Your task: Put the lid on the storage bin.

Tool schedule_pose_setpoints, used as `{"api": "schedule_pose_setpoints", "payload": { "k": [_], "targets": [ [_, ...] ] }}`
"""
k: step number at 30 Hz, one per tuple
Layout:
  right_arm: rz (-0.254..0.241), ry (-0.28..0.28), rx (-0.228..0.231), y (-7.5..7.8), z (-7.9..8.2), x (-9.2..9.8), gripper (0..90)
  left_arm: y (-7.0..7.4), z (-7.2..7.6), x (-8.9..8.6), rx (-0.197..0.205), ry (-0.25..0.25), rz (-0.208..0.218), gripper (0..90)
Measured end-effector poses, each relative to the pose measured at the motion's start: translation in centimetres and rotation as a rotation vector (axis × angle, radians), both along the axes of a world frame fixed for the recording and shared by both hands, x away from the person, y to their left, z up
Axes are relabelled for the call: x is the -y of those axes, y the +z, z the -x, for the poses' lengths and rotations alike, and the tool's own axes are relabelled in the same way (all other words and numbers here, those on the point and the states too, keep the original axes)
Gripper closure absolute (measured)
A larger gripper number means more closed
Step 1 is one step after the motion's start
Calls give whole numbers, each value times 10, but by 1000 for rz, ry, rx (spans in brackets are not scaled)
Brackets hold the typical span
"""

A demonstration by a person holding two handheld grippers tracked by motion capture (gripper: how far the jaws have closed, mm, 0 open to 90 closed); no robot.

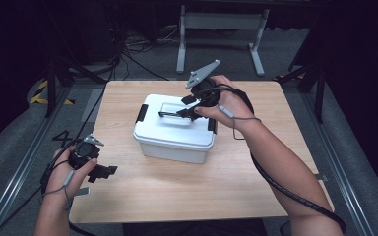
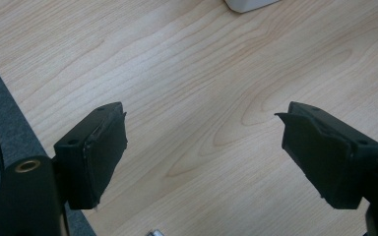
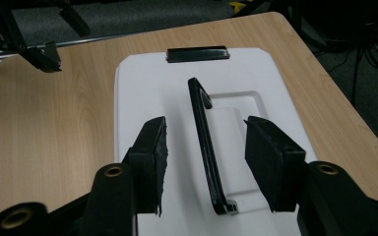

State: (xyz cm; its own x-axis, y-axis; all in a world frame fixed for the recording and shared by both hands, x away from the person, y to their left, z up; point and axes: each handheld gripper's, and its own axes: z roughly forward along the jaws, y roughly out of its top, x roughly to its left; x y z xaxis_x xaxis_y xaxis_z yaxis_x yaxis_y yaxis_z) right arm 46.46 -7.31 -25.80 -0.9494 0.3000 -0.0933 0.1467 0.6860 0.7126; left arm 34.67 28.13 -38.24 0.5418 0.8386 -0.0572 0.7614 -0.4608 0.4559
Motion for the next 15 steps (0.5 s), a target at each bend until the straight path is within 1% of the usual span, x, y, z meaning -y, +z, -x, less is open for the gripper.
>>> {"api": "schedule_pose_setpoints", "payload": {
  "k": [3,4,5,6,7,15],
  "targets": [
    [-19,-36,-4,3,2,19,519,0,0,1,0,2,5,176],
    [-22,-53,-2,4,2,30,519,0,-1,1,-1,3,3,176],
    [-21,-63,-2,4,2,37,519,1,-2,2,0,-6,-1,177],
    [-21,-63,-2,4,2,37,519,1,-2,2,0,-6,-1,177],
    [-22,-75,-4,3,2,44,519,1,-3,3,0,-5,-1,177],
    [-27,-193,-17,-4,5,110,515,0,-9,11,-7,-25,0,177]
  ]
}}
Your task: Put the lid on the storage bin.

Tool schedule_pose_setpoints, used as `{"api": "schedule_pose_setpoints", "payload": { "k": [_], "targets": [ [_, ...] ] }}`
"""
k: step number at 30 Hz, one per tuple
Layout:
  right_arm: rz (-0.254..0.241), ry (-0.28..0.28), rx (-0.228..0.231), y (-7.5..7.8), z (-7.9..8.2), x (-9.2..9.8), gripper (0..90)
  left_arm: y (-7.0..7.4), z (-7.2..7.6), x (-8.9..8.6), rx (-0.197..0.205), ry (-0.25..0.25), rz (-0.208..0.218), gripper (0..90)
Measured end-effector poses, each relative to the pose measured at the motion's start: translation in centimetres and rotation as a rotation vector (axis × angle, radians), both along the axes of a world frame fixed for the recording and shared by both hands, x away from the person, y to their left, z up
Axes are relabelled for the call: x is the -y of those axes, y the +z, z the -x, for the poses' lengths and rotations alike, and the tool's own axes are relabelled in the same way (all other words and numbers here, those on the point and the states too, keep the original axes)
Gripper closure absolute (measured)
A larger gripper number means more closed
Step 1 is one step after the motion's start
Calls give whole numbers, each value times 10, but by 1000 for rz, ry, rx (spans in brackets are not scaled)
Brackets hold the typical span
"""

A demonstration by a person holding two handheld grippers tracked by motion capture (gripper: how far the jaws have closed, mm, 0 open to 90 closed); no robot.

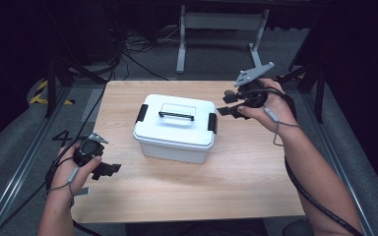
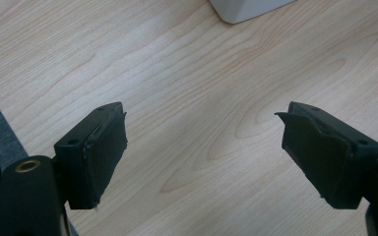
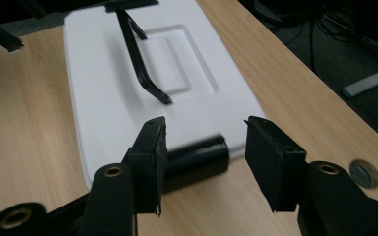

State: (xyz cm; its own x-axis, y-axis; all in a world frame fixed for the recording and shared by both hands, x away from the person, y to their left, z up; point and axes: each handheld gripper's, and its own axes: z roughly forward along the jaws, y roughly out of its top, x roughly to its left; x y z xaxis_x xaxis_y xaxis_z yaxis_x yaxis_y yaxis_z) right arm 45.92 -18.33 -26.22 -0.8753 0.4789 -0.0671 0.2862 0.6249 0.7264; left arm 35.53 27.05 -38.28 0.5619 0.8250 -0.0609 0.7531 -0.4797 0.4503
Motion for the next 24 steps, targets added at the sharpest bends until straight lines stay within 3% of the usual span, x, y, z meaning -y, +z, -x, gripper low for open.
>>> {"api": "schedule_pose_setpoints", "payload": {
  "k": [4,5,10,13,24],
  "targets": [
    [-10,-74,-23,-9,4,40,513,-1,-3,1,-3,-1,-2,177],
    [-10,-74,-23,-9,4,40,513,-1,-3,1,-3,-1,-2,177],
    [-13,-146,-48,-24,6,74,500,-1,-3,-1,0,3,8,177],
    [-16,-183,-41,-34,6,94,466,-1,-4,-2,-2,10,4,177],
    [-37,-259,-76,-74,3,140,414,-7,-9,-3,-11,15,3,177]
  ]
}}
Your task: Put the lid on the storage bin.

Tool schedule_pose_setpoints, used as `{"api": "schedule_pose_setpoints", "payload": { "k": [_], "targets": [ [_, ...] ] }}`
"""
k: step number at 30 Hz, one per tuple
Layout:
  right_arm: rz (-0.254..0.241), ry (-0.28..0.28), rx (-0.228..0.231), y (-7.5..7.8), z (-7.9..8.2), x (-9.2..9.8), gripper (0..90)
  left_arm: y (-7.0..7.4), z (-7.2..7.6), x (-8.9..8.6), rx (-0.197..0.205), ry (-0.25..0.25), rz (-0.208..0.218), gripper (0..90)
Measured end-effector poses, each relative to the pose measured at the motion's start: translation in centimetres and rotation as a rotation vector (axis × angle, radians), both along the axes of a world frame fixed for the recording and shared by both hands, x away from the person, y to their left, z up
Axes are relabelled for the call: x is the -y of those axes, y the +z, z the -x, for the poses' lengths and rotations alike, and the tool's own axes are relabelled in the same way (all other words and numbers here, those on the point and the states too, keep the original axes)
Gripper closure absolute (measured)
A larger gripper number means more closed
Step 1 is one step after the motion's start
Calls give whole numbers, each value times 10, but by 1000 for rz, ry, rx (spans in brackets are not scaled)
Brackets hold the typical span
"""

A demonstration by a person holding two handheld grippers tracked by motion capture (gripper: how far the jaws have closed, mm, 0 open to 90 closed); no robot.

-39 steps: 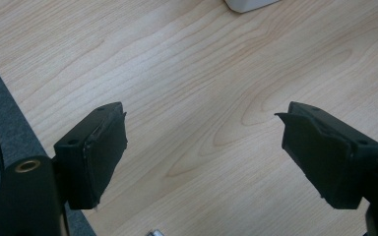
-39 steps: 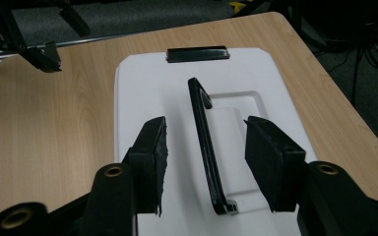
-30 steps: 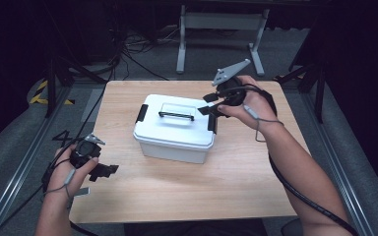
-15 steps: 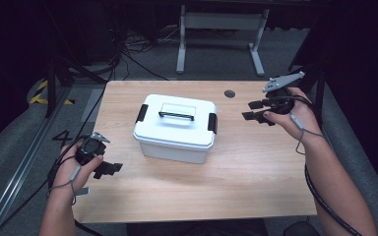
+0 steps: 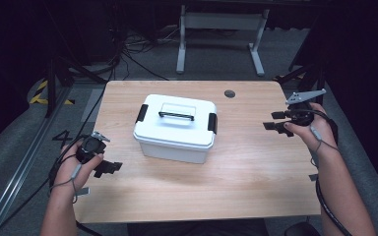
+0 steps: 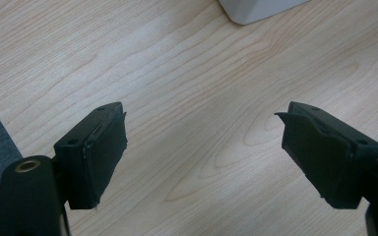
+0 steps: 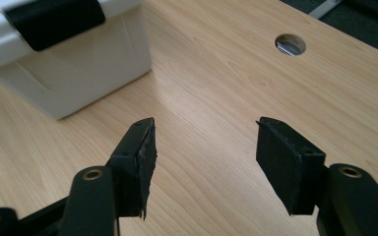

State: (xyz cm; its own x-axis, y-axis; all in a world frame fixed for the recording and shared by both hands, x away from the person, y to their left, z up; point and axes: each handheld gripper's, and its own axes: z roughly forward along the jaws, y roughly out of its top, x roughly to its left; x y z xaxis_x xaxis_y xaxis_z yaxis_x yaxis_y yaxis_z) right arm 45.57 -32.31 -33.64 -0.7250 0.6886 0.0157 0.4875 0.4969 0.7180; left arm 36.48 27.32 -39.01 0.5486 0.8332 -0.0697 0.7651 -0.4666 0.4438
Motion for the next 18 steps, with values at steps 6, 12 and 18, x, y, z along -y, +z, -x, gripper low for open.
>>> {"api": "schedule_pose_setpoints", "payload": {
  "k": [6,12,18],
  "targets": [
    [-11,-44,-34,-28,0,19,390,-2,0,-7,4,24,9,177],
    [-28,-83,-61,-50,-4,29,384,-7,-1,-10,-2,33,9,177],
    [-15,-88,-104,-65,-8,25,355,-11,-3,-14,-6,60,8,177]
  ]
}}
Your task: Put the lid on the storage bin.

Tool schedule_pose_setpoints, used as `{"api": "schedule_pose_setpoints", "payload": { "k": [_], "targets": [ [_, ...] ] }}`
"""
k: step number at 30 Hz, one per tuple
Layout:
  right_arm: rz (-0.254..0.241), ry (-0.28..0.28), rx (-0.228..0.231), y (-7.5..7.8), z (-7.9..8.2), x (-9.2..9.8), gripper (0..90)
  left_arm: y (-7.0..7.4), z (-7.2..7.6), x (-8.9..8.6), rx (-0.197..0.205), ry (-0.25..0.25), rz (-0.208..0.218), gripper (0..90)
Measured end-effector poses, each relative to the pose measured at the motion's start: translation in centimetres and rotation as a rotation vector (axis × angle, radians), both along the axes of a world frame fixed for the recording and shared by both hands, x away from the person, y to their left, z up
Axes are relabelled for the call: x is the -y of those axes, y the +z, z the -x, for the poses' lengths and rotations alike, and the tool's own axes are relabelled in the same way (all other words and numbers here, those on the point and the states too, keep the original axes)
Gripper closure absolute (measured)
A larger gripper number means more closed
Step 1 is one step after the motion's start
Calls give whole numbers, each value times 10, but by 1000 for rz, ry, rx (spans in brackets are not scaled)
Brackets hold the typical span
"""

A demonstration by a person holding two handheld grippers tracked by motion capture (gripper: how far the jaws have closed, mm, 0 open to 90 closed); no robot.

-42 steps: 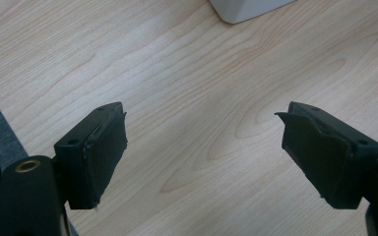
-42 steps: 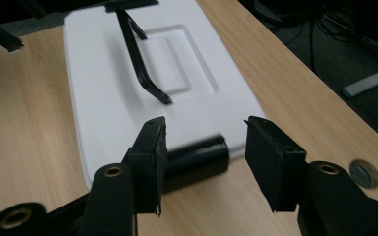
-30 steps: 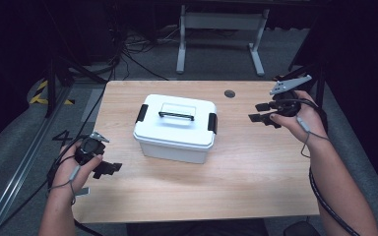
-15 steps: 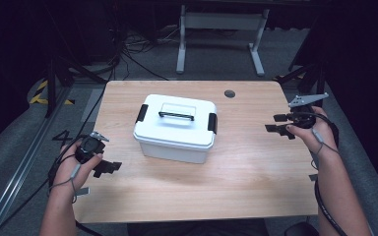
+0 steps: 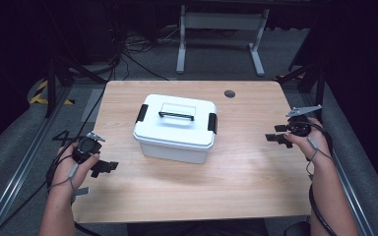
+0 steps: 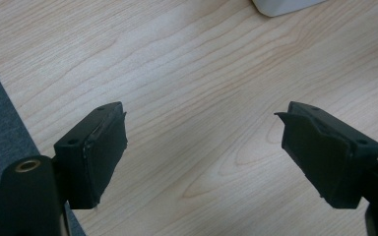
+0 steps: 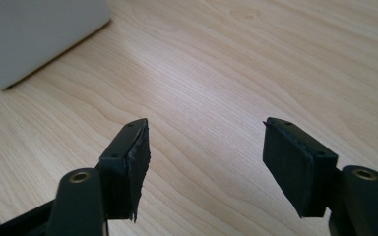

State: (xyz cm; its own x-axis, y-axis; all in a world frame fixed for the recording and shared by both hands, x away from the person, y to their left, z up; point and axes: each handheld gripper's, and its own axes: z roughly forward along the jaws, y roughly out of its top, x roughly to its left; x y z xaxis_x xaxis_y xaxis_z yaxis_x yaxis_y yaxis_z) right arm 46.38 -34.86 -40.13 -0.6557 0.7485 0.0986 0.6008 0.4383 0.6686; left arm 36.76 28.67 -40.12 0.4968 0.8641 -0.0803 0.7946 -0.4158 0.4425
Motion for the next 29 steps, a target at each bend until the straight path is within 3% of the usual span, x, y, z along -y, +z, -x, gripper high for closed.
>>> {"api": "schedule_pose_setpoints", "payload": {
  "k": [7,17,19,24,29],
  "targets": [
    [48,6,-41,-19,-3,-8,340,-3,-2,-5,19,21,9,172],
    [141,17,-95,-38,-6,-12,311,-9,-4,-7,15,36,15,174],
    [148,17,-101,-39,-6,-12,307,-9,-4,-7,10,34,14,174],
    [217,26,-131,-50,-4,-16,301,-10,-6,-6,-1,16,8,174],
    [229,32,-143,-53,-4,-17,295,-10,-7,-4,-1,1,3,173]
  ]
}}
